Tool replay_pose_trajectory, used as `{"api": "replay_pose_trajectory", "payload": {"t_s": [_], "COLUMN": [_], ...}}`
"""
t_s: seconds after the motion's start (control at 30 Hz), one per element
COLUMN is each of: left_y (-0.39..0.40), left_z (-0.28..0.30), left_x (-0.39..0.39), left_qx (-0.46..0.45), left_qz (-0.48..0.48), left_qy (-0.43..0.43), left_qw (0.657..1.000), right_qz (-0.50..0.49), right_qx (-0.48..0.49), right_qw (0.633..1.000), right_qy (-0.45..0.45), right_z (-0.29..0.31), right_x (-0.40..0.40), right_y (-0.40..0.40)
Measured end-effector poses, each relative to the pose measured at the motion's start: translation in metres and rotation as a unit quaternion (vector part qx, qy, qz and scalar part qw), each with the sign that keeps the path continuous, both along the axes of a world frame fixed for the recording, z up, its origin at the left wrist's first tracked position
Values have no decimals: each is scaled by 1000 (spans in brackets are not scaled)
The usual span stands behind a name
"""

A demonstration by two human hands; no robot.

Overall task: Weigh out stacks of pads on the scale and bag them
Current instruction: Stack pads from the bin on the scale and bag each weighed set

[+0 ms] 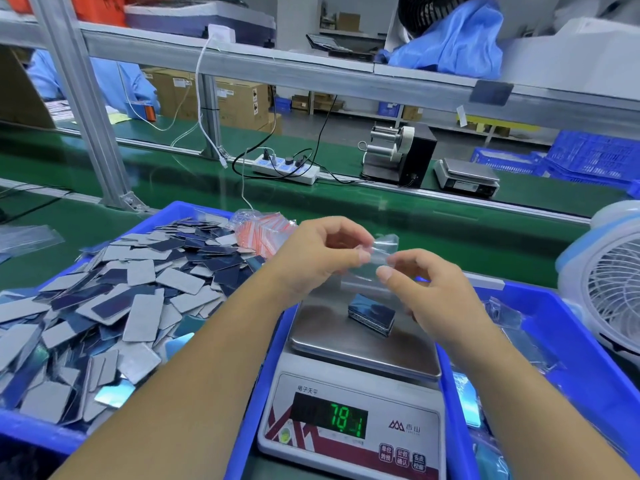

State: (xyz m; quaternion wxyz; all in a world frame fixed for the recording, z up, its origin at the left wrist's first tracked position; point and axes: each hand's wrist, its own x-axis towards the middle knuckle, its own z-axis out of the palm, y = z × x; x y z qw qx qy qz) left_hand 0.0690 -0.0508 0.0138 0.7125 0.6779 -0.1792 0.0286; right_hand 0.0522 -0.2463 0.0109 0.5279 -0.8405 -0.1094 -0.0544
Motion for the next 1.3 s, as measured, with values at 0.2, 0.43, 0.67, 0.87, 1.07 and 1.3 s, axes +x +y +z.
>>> {"api": "replay_pose_trajectory", "payload": {"t_s": [0.2, 0.43, 0.67, 0.87, 1.07, 1.3], "left_y": [-13, -12, -4, 6, 9, 7], "left_z": [1, 3, 2, 2, 3, 2], "left_x": [-3, -8, -7, 1, 8, 6], "left_qx": [31, 110, 151, 104, -125, -141], "left_qz": [31, -26, -80, 2, 2, 34], "left_qy": [24, 21, 59, 61, 130, 150], "left_qw": [999, 993, 984, 993, 984, 978], "right_qz": [7, 19, 38, -38, 8, 25], "right_qx": [57, 132, 154, -178, -271, -264], "right_qw": [997, 989, 987, 983, 957, 954], "right_qy": [-45, -59, -31, 11, 102, 141], "right_z": [0, 6, 6, 1, 3, 7], "right_x": [1, -2, -5, 1, -3, -4], "right_y": [-1, 0, 2, -4, -2, -2]}}
